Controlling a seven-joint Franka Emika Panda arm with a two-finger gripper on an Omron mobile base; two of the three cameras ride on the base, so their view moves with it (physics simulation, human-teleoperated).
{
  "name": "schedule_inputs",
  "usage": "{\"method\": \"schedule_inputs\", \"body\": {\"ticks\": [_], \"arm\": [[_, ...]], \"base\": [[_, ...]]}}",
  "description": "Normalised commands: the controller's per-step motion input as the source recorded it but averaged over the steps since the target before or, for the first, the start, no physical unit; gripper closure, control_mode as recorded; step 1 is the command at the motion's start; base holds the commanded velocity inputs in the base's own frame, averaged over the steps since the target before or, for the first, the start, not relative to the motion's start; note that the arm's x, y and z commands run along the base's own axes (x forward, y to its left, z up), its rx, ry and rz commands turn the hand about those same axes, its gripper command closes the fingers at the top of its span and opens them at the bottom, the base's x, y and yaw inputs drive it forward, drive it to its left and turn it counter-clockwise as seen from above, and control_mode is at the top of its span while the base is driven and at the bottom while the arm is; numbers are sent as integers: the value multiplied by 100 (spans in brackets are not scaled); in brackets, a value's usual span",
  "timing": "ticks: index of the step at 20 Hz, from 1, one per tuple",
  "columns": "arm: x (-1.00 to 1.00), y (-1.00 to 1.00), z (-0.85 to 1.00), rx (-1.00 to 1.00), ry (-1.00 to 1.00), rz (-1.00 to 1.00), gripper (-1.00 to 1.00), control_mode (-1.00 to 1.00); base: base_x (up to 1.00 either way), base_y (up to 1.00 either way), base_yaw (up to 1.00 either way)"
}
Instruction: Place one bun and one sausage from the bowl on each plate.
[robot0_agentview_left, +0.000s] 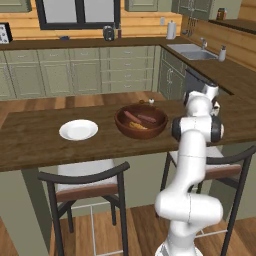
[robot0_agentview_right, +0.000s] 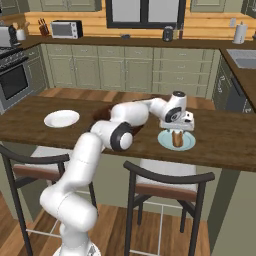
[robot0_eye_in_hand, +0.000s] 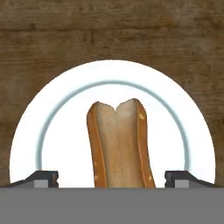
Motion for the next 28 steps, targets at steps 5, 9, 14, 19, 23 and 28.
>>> {"method": "schedule_inputs", "body": {"ticks": [5, 9, 14, 19, 23, 28], "arm": [[-92, 92, 23, -26, -45, 7, -100, -100], [-90, 100, 13, -38, -33, 14, -100, -100], [-27, 100, 74, -26, -14, 18, -100, -100], [11, 100, 100, -2, 1, 14, -100, -100], [51, 100, 64, 0, 25, 7, -100, -100], [58, 79, -59, 1, 31, 6, -100, -100]], "base": [[0, 0, 0], [0, 0, 0], [0, 0, 0], [0, 0, 0], [0, 0, 0], [0, 0, 0]]}}
